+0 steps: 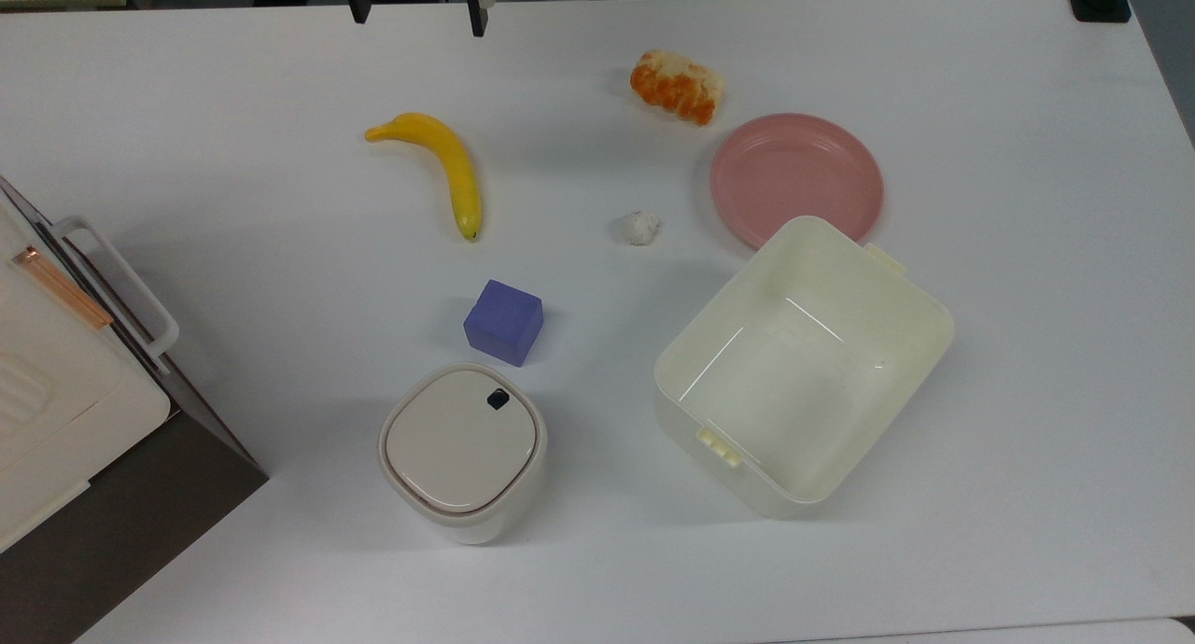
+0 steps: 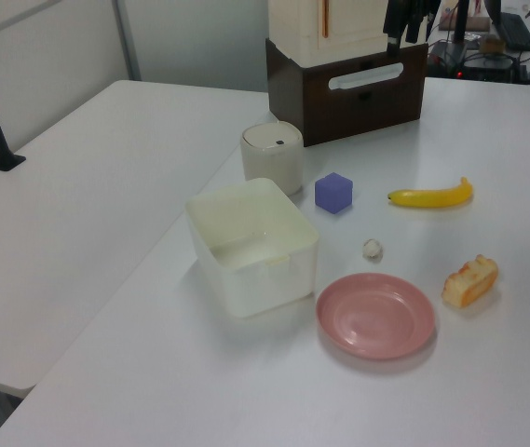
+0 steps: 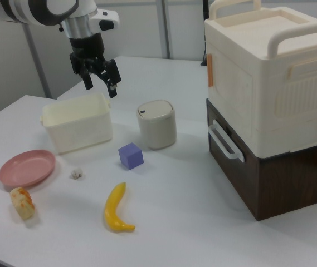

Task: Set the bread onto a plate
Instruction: 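Move the gripper over the glazed bread roll and lower it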

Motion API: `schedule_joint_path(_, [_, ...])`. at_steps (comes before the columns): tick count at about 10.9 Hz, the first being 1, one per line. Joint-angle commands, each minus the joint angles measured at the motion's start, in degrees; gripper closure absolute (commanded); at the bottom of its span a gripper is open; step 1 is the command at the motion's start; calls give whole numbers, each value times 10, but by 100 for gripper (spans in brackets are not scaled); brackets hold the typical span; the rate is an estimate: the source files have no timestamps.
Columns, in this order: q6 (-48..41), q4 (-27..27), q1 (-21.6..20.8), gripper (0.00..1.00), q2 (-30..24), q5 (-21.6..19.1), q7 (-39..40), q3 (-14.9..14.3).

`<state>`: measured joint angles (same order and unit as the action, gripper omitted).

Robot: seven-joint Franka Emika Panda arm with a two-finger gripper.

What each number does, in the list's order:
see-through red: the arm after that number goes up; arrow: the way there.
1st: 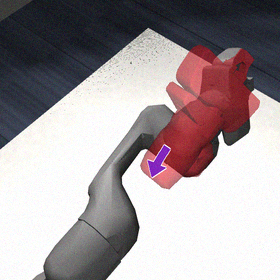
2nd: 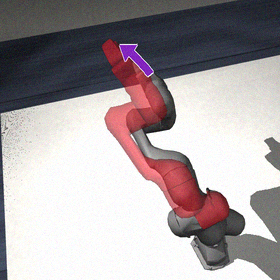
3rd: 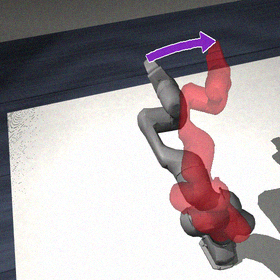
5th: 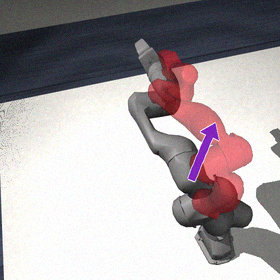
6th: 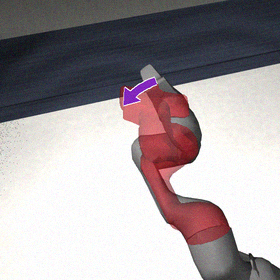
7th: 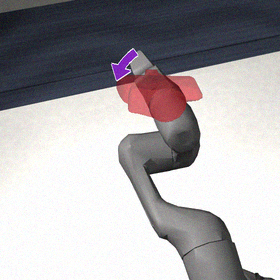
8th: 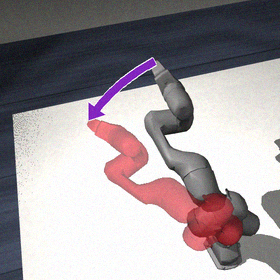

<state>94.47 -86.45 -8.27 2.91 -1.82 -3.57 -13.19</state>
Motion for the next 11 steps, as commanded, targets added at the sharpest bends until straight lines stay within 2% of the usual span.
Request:
schedule_joint_path(1, [4, -3, 2, 0, -4, -16, 30, 1])
schedule_joint_path(7, [-17, -10, -3, 0, -9, -19, 32, 9])
schedule_joint_path(11, [-14, -43, 1, 0, -26, -19, 36, 31])
